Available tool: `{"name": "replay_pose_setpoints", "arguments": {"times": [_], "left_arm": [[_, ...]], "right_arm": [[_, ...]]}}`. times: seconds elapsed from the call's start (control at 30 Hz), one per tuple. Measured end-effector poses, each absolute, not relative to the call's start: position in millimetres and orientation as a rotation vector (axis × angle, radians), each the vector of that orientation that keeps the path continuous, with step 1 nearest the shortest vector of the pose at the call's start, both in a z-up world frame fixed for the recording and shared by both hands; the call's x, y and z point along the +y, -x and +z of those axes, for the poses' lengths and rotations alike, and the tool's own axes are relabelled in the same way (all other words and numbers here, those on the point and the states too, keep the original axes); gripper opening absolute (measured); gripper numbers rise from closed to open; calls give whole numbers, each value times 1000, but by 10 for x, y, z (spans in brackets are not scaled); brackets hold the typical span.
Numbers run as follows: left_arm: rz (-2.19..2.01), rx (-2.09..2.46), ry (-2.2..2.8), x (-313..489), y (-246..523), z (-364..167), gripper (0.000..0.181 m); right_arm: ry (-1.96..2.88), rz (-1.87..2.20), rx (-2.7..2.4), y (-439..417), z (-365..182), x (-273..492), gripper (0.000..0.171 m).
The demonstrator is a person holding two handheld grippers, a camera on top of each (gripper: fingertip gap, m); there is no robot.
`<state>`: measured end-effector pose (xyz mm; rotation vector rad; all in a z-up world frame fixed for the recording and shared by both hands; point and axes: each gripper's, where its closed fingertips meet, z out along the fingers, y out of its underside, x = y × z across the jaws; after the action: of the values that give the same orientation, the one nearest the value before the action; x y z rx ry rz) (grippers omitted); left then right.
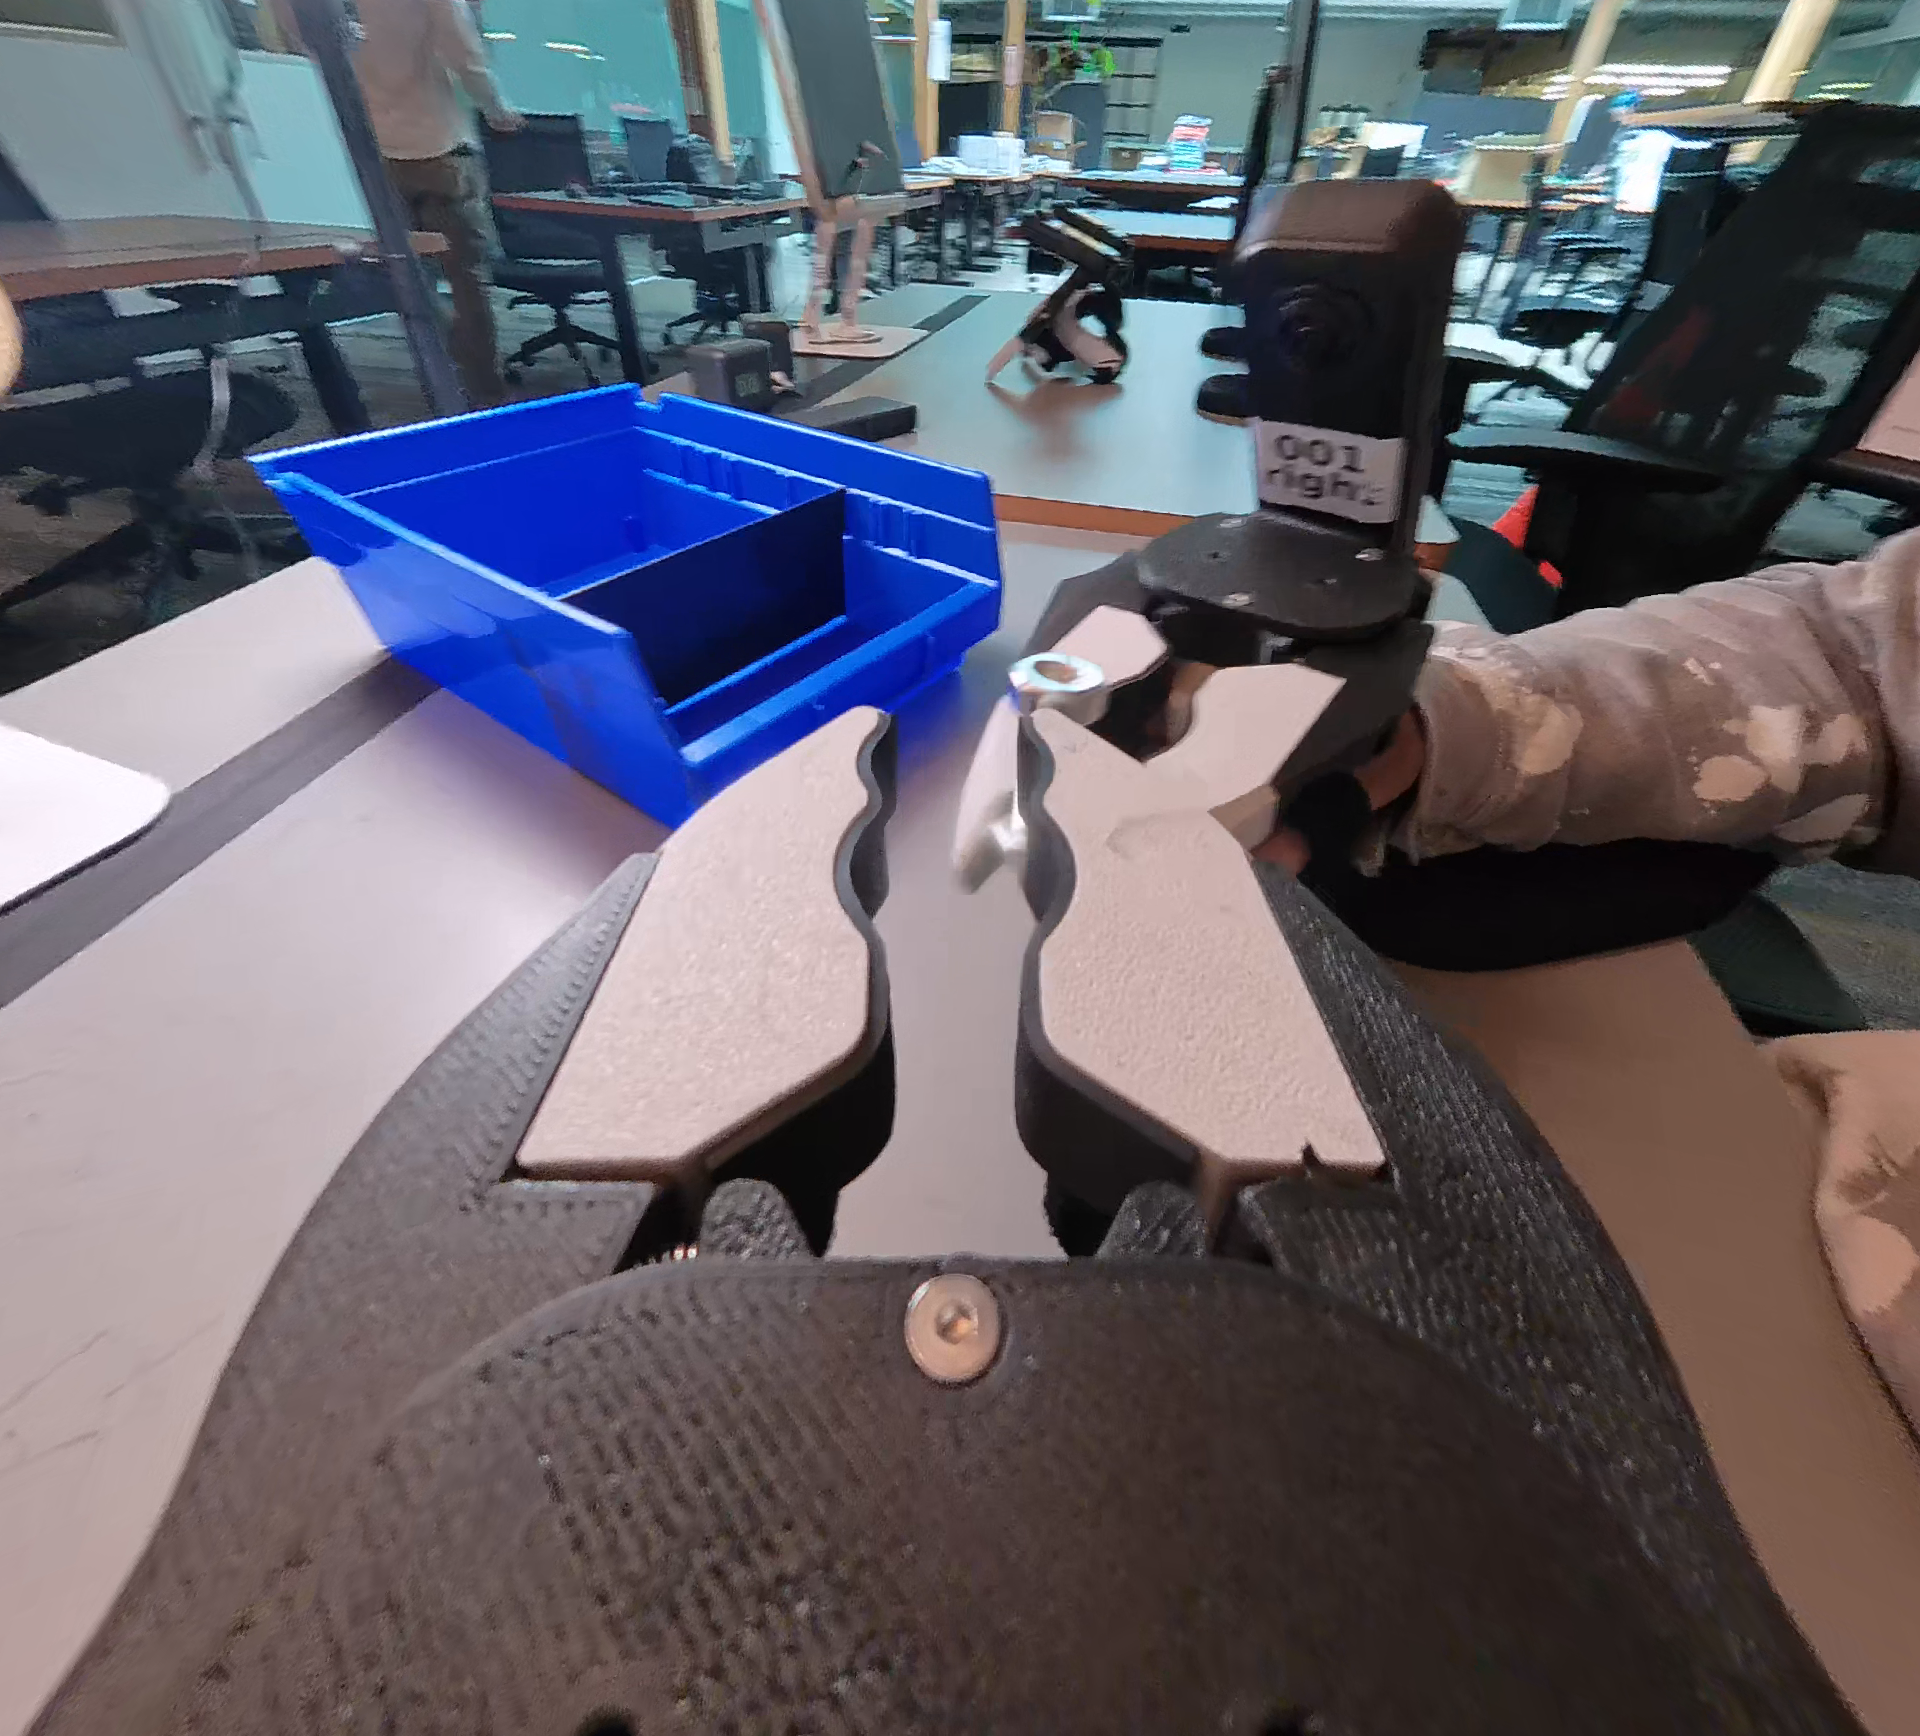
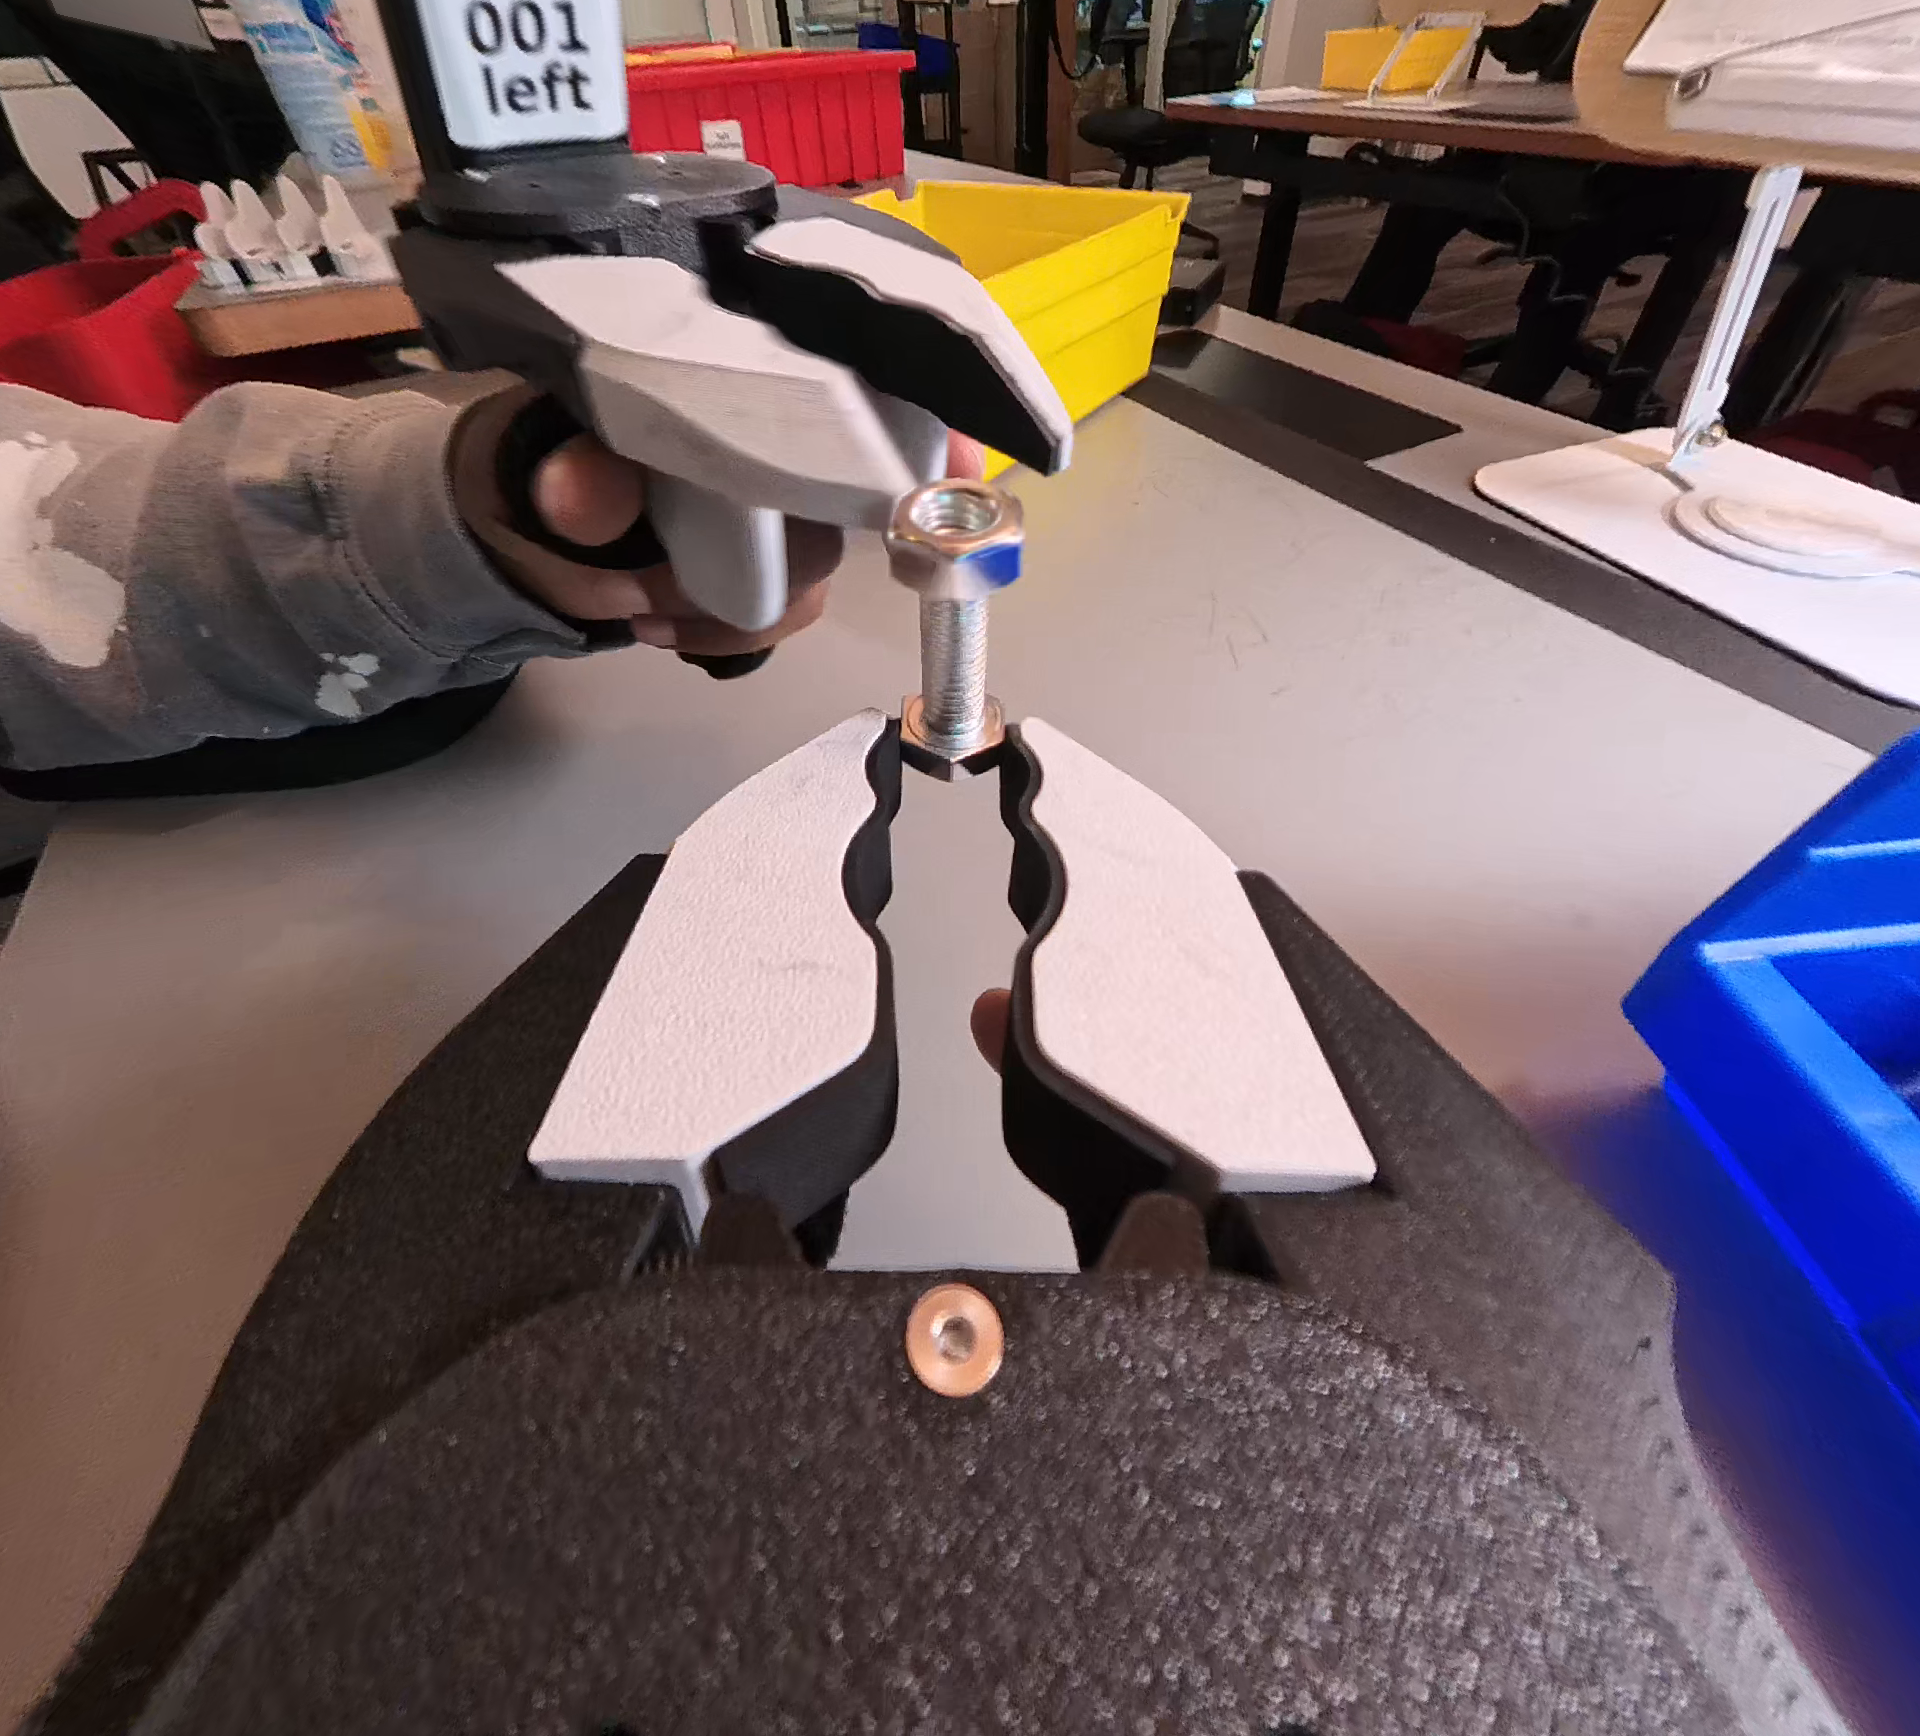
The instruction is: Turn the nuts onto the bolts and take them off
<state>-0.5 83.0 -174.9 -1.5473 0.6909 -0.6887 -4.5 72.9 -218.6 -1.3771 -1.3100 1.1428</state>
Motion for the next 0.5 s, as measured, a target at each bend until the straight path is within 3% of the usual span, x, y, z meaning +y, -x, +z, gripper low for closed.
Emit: {"name": "replay_pose_setpoints", "arguments": {"times": [0.5], "left_arm": [[-779,658,1532,815,-14,-1725,28]], "right_arm": [[1336,1151,-1283,10,-2098,756,18]]}}
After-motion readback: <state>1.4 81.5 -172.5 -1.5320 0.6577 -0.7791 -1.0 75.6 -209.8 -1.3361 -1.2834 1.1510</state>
